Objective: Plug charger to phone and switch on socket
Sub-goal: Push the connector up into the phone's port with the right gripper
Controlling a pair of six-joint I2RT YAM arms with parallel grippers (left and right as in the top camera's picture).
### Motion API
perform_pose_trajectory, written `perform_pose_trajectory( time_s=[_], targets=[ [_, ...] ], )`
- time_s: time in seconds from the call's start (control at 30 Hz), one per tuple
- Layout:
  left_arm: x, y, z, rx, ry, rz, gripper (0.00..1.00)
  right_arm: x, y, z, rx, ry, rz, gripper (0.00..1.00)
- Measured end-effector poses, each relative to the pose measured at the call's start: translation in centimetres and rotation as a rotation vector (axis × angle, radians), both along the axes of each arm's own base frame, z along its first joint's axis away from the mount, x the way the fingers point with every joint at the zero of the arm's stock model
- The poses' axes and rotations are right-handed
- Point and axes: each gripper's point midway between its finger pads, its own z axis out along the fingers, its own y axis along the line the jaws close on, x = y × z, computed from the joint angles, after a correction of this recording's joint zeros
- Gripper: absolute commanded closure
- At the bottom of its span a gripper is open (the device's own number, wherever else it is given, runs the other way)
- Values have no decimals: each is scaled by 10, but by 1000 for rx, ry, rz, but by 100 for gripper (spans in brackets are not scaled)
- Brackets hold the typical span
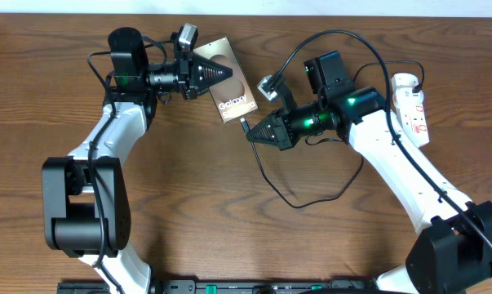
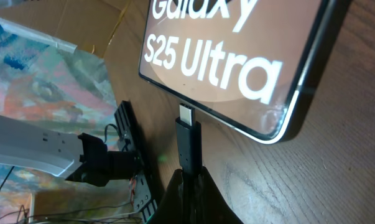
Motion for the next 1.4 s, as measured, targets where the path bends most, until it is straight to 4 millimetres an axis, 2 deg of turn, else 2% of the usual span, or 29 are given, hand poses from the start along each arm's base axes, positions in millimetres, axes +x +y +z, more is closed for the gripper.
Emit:
perform_pose_trajectory(
  time_s=[1.4],
  targets=[
    [3, 3, 0, 2, -7, 15, 93, 8, 1, 1, -3, -28, -22, 99]
  ],
)
